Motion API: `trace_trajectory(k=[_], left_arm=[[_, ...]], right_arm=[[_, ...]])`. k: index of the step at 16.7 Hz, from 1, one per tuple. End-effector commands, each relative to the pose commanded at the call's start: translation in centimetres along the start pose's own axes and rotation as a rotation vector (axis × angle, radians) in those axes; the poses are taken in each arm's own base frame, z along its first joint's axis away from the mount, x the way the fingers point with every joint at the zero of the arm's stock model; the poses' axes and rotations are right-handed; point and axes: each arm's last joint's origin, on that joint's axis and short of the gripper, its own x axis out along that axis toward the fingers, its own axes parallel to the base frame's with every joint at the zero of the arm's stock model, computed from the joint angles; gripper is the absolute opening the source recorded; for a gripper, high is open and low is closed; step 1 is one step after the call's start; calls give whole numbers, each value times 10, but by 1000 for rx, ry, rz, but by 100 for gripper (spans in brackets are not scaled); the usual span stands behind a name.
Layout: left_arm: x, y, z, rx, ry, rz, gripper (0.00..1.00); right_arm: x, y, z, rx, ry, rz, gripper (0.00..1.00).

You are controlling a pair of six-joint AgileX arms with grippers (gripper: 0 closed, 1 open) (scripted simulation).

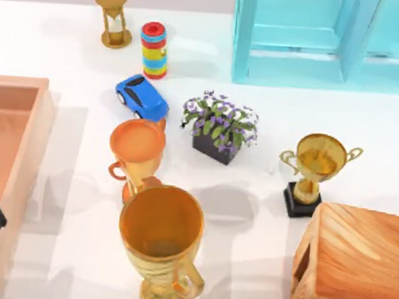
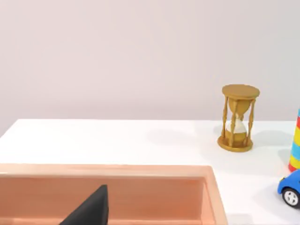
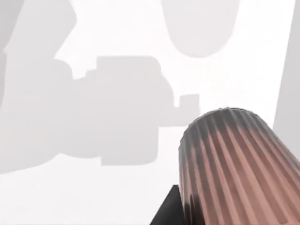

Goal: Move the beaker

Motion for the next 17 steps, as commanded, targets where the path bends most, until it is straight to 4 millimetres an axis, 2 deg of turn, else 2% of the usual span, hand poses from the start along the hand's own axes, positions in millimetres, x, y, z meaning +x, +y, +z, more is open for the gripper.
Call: trace_trajectory(k=[4,11,15,17], left_arm=[[0,0,0,0,0,0,100],[0,0,0,0,0,0,100],[0,0,0,0,0,0,100],[0,0,0,0,0,0,100]], right_arm=[[4,1,1,-1,-3,-1,0],[63,1,-1,0,-1,-1,0],[65,1,-1,0,0,0,0],[65,1,-1,0,0,0,15]])
